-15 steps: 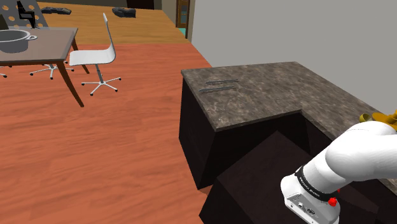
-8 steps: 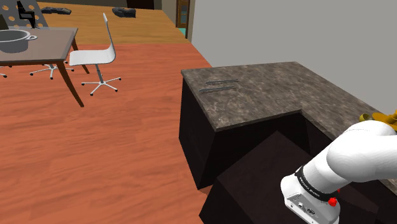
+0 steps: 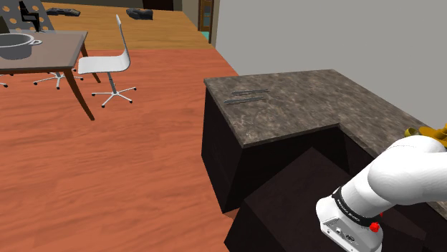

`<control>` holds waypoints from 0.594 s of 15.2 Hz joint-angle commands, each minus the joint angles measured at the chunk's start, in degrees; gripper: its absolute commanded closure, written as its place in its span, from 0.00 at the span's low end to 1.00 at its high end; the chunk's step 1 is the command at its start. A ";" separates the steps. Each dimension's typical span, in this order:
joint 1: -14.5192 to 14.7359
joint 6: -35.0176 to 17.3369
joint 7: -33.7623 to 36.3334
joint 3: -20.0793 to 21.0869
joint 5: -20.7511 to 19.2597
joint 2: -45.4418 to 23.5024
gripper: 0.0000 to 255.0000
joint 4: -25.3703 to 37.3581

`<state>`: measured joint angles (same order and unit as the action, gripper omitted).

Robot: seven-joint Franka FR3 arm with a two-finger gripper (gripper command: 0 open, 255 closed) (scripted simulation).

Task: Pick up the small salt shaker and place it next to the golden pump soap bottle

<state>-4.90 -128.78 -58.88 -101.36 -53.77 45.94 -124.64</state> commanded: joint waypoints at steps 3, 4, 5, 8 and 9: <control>-1.56 1.18 -0.69 2.10 1.31 -0.58 0.00 -0.06; -3.12 2.41 -1.38 4.22 2.60 -1.11 0.00 -0.03; -4.64 3.70 -2.02 6.33 3.82 -1.55 0.00 0.08; -5.82 4.79 -2.48 8.00 4.70 -1.78 0.00 0.23; -5.81 4.79 -2.48 8.00 4.69 -1.78 0.00 0.24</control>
<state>-10.51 -124.15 -61.26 -93.59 -49.20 44.18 -124.41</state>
